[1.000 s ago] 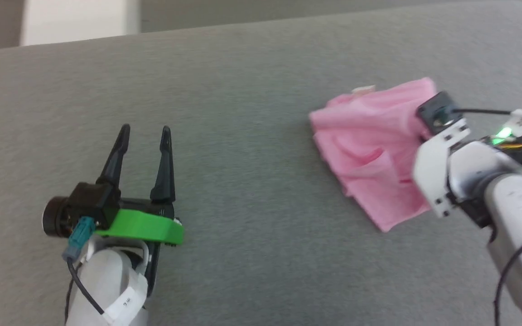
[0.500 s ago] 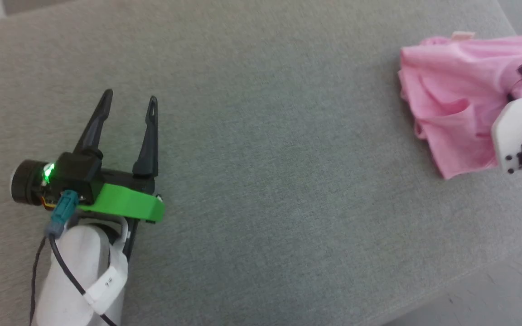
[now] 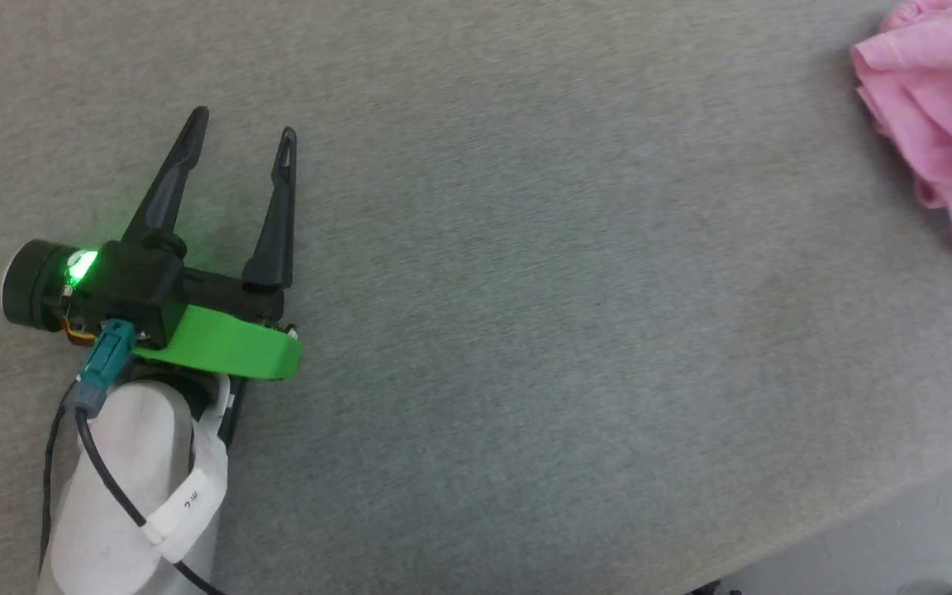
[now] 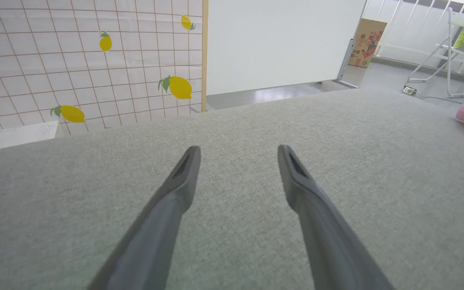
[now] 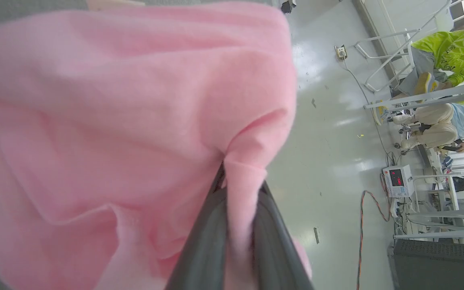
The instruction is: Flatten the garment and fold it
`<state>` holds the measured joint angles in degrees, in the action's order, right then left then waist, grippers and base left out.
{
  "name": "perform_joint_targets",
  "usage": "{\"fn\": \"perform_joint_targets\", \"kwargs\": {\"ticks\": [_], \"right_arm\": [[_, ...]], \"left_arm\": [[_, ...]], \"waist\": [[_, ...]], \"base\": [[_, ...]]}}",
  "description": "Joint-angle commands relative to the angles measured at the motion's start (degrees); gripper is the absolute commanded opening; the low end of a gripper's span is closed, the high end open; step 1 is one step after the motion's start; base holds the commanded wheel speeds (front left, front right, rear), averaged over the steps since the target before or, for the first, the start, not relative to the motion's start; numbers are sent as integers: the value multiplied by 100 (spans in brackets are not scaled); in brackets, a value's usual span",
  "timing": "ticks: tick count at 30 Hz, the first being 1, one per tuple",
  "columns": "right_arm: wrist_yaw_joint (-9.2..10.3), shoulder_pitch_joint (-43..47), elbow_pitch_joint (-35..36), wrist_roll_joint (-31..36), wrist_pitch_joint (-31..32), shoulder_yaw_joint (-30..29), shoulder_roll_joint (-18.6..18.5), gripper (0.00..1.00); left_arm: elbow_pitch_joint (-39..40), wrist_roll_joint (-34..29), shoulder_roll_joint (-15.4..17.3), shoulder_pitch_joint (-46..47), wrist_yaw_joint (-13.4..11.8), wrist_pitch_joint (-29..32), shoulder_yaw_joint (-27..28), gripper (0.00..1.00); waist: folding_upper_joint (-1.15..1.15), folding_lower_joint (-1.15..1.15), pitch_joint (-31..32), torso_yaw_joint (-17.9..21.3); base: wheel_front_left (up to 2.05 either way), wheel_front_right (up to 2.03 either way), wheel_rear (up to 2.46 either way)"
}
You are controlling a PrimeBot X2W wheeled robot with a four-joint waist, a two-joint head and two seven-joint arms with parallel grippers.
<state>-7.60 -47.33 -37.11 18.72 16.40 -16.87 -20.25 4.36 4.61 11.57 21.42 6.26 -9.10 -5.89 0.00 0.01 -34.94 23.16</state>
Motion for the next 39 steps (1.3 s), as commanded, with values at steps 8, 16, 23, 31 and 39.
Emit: {"fn": "perform_joint_targets", "kwargs": {"ticks": [8, 16, 23, 31, 39], "right_arm": [[11, -168, -326, 572, -208, -717, 168, 100], [11, 130, -214, 667, -537, -985, 243, 100], [11, 741, 231, -288, -1311, -813, 632, 100], [11, 2002, 1424, -1670, -2184, 217, 1033, 100], [11, 3192, 2506, -2230, -2714, 1084, 1350, 100]], "left_arm": [[-132, 37, 76, -57, -88, -90, 35, 100], [-612, 227, -179, -236, -134, -391, -60, 100], [-1020, 450, -407, -640, -210, -547, -12, 100], [-1192, 616, -578, -1056, -323, -586, 120, 100], [-1197, 714, -721, -1375, -340, -588, 278, 100]], "waist": [[0, -1, -14, -310], [0, -1, 855, -495], [0, -1, 1771, -795], [0, -1, 2512, -1291], [0, -1, 2924, -1702]], "base": [[0, 0, 0], [0, 0, 0], [0, 0, 0], [0, 0, 0], [0, 0, 0]]}}
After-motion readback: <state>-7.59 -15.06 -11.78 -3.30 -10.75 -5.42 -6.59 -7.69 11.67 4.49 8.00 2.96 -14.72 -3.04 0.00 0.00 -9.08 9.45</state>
